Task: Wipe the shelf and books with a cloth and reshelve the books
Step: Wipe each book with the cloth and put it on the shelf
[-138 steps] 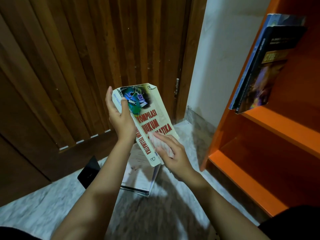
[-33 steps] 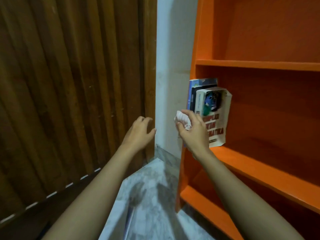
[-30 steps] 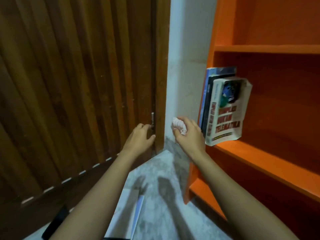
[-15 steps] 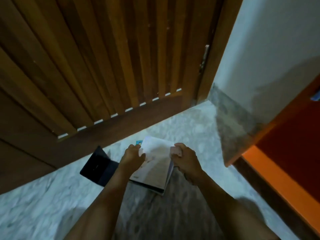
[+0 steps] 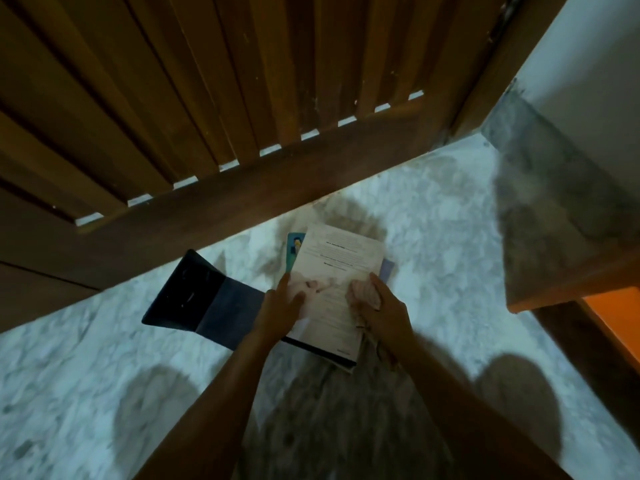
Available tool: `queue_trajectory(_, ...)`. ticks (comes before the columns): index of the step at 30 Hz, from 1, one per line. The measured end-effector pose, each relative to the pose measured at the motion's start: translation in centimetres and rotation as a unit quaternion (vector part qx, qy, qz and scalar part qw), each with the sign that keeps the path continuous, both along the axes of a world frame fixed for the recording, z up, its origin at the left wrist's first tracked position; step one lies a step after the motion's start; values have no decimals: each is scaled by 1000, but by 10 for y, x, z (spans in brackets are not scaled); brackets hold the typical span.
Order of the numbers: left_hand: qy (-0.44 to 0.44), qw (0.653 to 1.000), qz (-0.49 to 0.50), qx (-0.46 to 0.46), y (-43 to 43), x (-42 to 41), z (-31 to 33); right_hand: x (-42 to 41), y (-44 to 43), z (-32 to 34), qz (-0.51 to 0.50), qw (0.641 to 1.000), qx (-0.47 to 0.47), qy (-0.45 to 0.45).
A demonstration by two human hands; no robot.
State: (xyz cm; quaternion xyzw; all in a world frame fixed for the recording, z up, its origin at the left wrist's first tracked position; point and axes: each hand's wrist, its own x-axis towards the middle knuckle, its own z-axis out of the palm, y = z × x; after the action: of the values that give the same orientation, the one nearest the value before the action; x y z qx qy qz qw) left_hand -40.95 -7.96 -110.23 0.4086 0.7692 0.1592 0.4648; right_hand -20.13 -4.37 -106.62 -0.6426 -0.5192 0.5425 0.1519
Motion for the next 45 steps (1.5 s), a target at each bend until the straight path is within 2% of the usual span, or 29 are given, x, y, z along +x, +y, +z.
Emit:
queue_trajectory(4, -34, 998, 53, -10, 1, 0, 7, -4, -2, -1, -24, 999, -5, 28)
queue_trajectory(11, -30, 993, 102, 42, -19, -7, 27, -24, -16, -2, -61, 987, -20, 149)
queue_trajectory(16, -12, 988, 142, 54, -24, -20, 31, -34, -24, -9, -82, 977, -39, 195)
queue_trajectory(20, -83, 978, 162, 100, -21, -25, 57, -42, -33, -7, -111, 969, -47, 214)
queue_trajectory(24, -176, 964, 121, 158, -16, -15, 96, -43, -36, 8, -127, 968, -23, 214)
queue_trajectory(27, -226, 954, 87, 178, -13, -4, 125, -30, -26, 38, -107, 974, 32, 199)
queue_trajectory(30, -285, 928, 80, 227, -12, 14, 164, -12, -13, 79, -103, 968, 89, 210)
queue_trajectory(33, -267, 913, 52, 305, -8, 35, 208, 2, -3, 132, -80, 962, 168, 199)
queue_trajectory(35, -257, 898, 84, 348, -6, 47, 237, 10, 3, 168, -61, 957, 228, 169)
queue_trajectory(38, -292, 866, 106, 393, -11, 63, 277, 20, 8, 219, -64, 934, 319, 146)
queue_trajectory(41, -330, 844, 91, 413, -25, 77, 317, 30, 10, 271, -116, 917, 359, 131)
queue_trajectory(45, -328, 827, 62, 453, -43, 97, 353, 31, 7, 326, -151, 877, 444, 103)
